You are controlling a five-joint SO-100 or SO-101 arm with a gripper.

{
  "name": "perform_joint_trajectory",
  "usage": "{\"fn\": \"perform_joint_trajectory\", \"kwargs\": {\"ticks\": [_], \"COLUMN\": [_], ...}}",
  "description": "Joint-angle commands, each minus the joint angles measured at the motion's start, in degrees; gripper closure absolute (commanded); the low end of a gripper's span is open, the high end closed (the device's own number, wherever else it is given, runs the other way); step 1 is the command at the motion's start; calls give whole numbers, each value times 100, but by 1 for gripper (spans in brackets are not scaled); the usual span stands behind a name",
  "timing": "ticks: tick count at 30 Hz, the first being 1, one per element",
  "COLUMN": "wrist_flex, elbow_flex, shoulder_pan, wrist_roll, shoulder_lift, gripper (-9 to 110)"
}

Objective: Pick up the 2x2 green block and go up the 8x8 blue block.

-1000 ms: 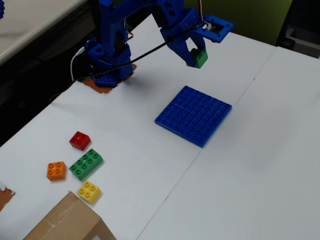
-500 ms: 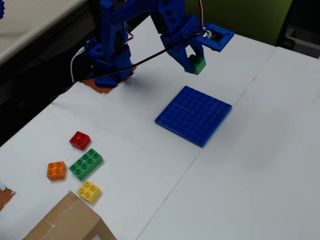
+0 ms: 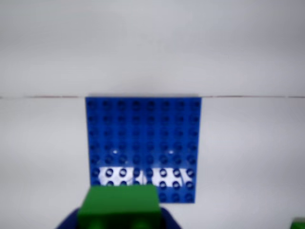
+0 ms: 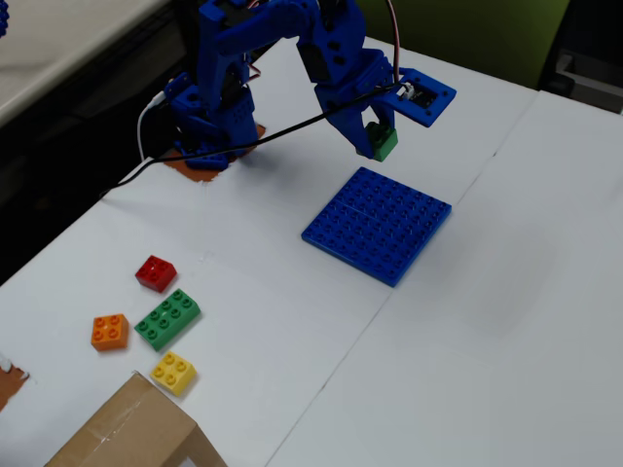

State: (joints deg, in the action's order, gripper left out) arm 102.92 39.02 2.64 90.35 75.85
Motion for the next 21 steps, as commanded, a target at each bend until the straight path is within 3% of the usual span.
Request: {"fn": "perform_joint_trajectory", "kwargs": {"ticks": [1,21], "wrist_flex": [114,114], "elbow_flex": [-70,-62], "shoulder_pan": [-9,-158], "wrist_roll": [35,62], "shoulder_lift": [44,26], "gripper": [93,93]}}
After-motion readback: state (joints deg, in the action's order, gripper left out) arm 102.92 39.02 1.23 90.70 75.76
